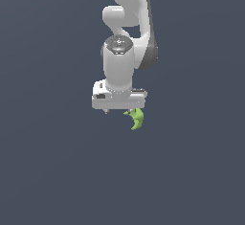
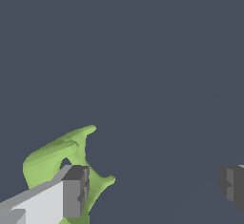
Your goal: Pick up the object and move it to a goal position.
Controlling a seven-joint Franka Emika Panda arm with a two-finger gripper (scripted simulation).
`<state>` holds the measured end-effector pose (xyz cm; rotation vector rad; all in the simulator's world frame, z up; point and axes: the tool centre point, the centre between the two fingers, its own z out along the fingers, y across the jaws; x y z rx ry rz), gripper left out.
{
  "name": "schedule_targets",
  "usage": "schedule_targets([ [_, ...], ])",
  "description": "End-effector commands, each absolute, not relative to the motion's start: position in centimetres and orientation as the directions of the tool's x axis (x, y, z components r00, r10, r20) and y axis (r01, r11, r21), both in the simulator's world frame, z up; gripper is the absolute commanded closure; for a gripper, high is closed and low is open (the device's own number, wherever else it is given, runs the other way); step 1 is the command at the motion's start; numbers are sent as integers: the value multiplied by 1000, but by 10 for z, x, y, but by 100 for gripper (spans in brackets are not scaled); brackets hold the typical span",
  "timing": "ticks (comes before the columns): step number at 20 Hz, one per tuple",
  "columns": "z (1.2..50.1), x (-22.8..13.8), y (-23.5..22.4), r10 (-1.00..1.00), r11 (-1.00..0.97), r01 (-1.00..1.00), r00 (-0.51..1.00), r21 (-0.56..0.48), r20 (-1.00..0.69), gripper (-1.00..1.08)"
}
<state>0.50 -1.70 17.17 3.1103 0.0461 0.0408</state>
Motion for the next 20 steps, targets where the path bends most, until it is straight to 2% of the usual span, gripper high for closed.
schedule_targets([
  [1, 172, 5, -17, 30, -999, 29, 999, 31, 26, -92],
  [11, 163, 0, -30, 38, -998, 38, 999, 40, -8, -92],
  [20, 161, -4, -20, 73, -997, 73, 997, 35, -7, -92],
])
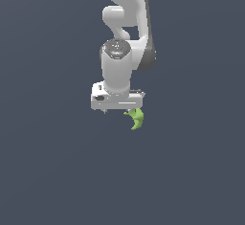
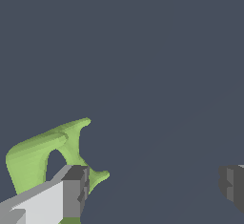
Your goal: Pick up the object and move it to a goal position.
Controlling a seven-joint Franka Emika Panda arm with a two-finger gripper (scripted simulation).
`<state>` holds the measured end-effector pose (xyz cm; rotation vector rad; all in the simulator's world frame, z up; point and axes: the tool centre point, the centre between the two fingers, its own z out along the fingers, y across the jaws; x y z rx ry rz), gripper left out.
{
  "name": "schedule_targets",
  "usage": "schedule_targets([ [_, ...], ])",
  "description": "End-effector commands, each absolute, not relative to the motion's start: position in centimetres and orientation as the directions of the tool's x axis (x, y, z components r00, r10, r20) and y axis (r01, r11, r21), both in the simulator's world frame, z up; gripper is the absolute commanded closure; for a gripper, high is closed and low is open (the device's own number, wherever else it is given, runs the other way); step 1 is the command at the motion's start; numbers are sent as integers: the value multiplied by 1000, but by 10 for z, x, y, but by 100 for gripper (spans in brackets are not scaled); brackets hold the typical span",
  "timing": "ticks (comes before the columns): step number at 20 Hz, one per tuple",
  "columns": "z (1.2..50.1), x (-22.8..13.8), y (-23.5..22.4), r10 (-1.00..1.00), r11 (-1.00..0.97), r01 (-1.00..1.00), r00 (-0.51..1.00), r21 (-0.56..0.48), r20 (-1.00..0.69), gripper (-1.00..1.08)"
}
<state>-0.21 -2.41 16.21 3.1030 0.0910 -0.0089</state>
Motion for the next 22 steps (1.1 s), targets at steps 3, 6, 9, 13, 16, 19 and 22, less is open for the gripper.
schedule_targets([
  [3, 159, -10, -8, 119, -992, 119, 993, 29, -7, -92],
  [6, 156, -19, 8, 183, -983, 183, 983, 21, -6, -92],
  [9, 152, -30, 26, 258, -966, 258, 966, 12, -4, -92],
  [13, 148, -43, 44, 332, -943, 332, 943, 5, -2, -92],
  [16, 147, -48, 51, 365, -931, 365, 931, 1, -1, -92],
  [19, 146, -51, 55, 380, -925, 380, 925, 0, 0, -92],
  [22, 146, -50, 54, 375, -927, 375, 927, 0, 0, -92],
])
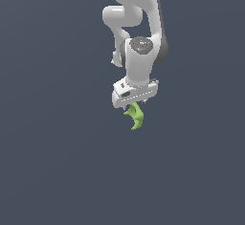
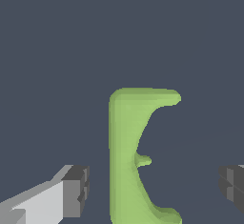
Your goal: Pick up the object and move it to a goal position.
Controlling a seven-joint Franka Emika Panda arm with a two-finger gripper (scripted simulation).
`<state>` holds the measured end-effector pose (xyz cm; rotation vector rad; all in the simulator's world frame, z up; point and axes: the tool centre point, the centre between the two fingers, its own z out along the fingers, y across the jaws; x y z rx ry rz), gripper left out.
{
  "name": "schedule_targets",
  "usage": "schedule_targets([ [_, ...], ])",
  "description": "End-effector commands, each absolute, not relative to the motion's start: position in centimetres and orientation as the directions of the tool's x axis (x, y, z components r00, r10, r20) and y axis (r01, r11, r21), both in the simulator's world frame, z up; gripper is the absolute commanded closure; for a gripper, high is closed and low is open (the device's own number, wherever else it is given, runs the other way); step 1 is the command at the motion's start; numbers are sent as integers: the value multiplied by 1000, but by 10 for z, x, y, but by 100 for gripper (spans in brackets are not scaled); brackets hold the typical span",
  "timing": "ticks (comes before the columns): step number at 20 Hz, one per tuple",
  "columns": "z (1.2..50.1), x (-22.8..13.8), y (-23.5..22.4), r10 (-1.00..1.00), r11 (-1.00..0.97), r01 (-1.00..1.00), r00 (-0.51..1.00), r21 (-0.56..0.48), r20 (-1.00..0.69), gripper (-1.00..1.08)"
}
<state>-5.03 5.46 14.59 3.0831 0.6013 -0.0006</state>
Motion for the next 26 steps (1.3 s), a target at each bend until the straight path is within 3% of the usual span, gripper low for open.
schedule_targets([
  [1, 145, -50, 54, 375, -927, 375, 927, 0, 0, -92],
  [17, 96, -52, 55, 381, -925, 381, 925, 0, 0, -92],
  [18, 96, -52, 55, 381, -925, 381, 925, 0, 0, 108],
  [26, 96, -52, 55, 381, -925, 381, 925, 0, 0, 108],
])
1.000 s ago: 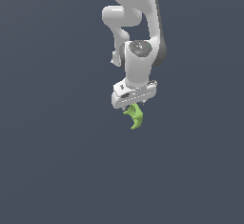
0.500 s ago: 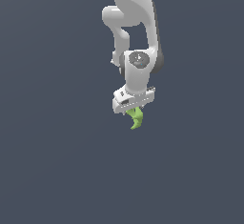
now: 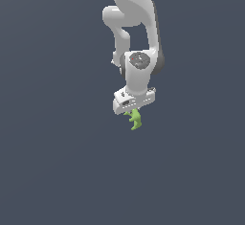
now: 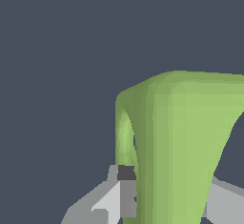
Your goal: Pick up the object and move it to a goal position.
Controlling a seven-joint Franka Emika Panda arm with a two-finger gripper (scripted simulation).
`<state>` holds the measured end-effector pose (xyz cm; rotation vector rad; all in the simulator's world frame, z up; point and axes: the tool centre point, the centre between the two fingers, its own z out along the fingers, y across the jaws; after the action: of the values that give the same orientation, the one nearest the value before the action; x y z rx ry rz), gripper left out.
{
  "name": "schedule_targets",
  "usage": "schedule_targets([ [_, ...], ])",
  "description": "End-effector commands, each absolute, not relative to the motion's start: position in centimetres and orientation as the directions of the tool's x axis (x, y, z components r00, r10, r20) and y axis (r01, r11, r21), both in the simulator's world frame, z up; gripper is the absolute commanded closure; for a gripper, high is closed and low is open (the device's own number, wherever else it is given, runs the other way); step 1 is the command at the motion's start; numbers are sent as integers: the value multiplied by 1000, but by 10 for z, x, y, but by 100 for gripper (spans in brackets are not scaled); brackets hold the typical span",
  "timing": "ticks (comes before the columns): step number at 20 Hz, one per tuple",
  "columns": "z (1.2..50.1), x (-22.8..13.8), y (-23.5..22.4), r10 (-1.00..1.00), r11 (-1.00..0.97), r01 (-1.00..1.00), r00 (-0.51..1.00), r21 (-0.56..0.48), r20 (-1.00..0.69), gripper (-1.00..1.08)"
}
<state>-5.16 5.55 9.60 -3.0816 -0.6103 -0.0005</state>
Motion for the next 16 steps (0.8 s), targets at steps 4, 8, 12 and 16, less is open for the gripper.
schedule_targets([
  [4, 97, -52, 56, 381, -925, 381, 925, 0, 0, 108],
  [8, 104, -54, 57, 381, -925, 381, 925, 0, 0, 108],
  [12, 119, -59, 59, 381, -925, 381, 925, 0, 0, 108],
  [16, 142, -67, 63, 381, -924, 381, 924, 0, 0, 108],
])
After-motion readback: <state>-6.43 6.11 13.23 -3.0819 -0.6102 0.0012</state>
